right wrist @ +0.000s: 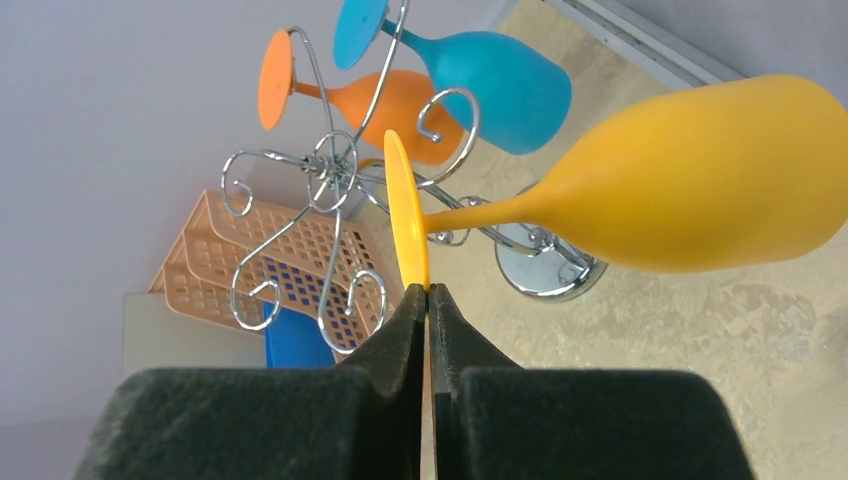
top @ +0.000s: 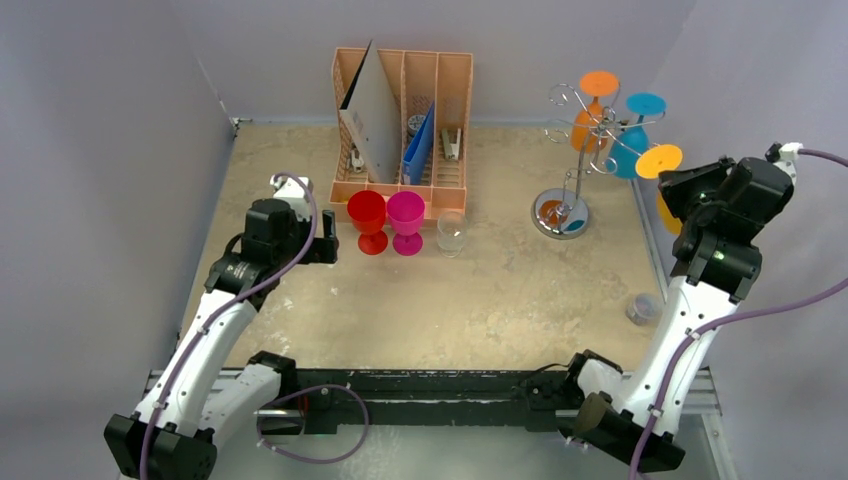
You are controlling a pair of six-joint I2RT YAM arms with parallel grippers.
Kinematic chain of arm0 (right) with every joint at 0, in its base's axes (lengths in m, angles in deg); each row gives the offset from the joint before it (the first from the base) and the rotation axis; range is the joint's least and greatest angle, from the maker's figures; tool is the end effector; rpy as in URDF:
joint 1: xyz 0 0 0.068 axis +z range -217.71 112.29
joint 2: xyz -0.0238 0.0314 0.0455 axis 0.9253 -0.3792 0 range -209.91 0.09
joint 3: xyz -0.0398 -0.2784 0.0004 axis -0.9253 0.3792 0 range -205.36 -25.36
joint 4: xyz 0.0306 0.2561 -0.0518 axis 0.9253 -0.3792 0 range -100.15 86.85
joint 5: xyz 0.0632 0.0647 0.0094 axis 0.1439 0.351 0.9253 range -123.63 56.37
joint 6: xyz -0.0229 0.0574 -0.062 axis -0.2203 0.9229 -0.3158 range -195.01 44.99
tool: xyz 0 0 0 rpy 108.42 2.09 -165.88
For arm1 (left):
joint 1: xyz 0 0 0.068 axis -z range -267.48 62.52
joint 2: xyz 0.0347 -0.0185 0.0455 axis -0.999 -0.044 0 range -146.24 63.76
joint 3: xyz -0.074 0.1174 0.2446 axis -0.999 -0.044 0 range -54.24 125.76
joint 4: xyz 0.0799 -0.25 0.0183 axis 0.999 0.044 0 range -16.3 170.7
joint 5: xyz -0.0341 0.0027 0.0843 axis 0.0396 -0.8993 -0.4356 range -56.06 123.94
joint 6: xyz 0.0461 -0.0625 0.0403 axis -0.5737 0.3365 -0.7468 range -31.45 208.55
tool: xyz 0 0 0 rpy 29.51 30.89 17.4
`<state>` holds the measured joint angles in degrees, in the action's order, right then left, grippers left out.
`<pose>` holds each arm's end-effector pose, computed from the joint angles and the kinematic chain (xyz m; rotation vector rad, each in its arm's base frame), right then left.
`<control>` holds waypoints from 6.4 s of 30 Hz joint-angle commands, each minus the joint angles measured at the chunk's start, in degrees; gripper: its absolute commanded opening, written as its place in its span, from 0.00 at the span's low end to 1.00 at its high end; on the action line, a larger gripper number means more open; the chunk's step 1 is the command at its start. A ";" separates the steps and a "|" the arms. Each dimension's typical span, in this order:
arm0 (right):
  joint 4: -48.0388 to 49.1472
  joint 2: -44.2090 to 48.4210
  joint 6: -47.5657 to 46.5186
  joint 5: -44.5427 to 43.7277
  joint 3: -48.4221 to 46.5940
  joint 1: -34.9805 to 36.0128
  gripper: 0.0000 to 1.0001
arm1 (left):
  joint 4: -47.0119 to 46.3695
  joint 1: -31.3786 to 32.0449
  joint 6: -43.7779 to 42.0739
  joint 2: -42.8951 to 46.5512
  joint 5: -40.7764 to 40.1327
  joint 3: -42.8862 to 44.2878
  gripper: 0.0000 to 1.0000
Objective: Take the wine glass off the wine glass rack
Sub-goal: Pick up the wine glass from the wine rack, then place the wine glass at the center of the board.
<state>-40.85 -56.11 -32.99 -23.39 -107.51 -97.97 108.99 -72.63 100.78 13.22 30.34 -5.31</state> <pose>0.1893 -0.0944 0.4714 0.9437 1.5123 0.3067 0.2102 -0.0507 0.2861 0.0158 2.2201 -0.1917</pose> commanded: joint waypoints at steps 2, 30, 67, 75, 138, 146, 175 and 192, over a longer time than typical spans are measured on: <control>-2.03 1.21 -3.97 2.07 -0.30 0.11 0.00 | -1.71 -0.35 -0.50 1.16 1.19 1.09 0.99; -6.36 11.71 -6.85 20.19 12.71 9.34 0.00 | -5.78 -0.35 8.60 4.09 17.92 5.27 1.00; -4.48 4.14 -10.21 40.02 13.75 36.00 0.00 | -38.87 22.07 24.92 -16.84 46.02 11.44 0.82; 1.55 1.69 -7.62 38.51 13.70 44.63 0.00 | -40.80 26.37 24.74 -18.69 45.34 12.08 0.68; 15.65 -1.88 -4.82 28.15 15.48 59.15 0.00 | -44.87 26.72 33.01 -14.67 51.09 4.58 0.40; 17.93 -1.93 -4.37 25.96 16.35 60.73 0.00 | -49.19 26.72 36.46 -13.98 47.84 2.01 0.26; 8.39 -4.05 -12.33 20.66 3.39 61.02 0.58 | -40.64 26.72 14.65 -5.67 49.48 1.31 0.00; -3.54 -16.73 -13.42 25.10 -10.46 61.02 0.67 | -23.53 26.76 -27.44 8.48 56.74 -7.12 0.00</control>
<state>-40.54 -72.37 -44.79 -0.71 -114.00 -37.01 82.22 -46.14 87.58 20.45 81.31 -10.82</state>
